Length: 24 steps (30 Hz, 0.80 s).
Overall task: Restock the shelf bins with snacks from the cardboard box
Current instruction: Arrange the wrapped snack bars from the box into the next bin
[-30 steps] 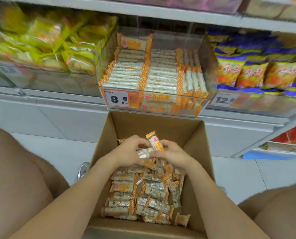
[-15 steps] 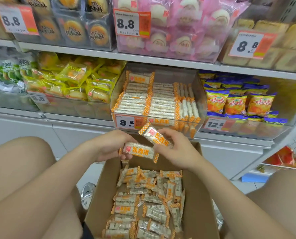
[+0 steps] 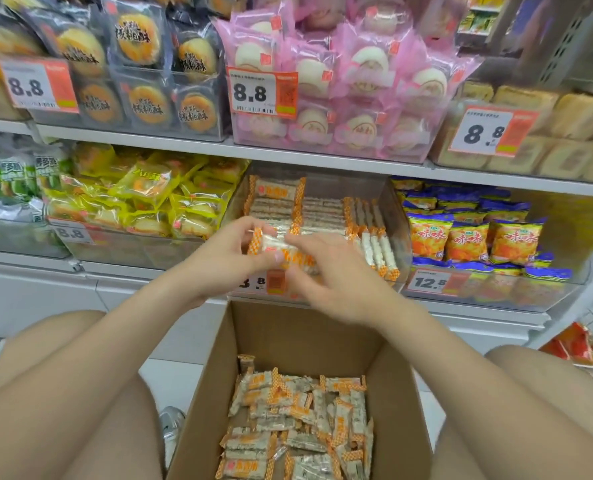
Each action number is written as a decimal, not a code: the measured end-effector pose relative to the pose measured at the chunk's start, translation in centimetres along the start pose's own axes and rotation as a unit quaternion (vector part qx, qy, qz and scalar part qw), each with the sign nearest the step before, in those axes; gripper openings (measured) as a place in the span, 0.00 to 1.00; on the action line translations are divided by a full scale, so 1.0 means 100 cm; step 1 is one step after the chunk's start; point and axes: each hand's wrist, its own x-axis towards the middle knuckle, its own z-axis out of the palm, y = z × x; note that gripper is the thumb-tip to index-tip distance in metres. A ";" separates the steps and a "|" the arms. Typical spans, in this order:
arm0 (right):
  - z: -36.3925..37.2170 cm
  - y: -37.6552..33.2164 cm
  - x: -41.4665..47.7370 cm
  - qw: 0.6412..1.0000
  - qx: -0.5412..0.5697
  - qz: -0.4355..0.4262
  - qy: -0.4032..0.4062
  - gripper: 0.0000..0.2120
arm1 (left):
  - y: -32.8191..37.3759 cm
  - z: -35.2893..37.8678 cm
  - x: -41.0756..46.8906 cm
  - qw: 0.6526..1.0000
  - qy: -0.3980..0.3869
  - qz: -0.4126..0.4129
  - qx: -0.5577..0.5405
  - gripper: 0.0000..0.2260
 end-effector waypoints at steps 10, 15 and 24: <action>0.004 0.037 0.038 0.990 0.114 0.071 -0.034 0.22 | -0.017 0.014 0.035 0.958 0.172 0.106 0.202 0.18; 0.021 0.061 0.074 0.993 0.024 0.099 0.056 0.21 | -0.028 0.010 0.054 0.867 0.197 0.074 0.451 0.19; 0.064 0.083 0.156 0.987 -0.121 0.085 0.070 0.24 | -0.043 0.029 0.066 0.848 0.028 0.098 0.520 0.27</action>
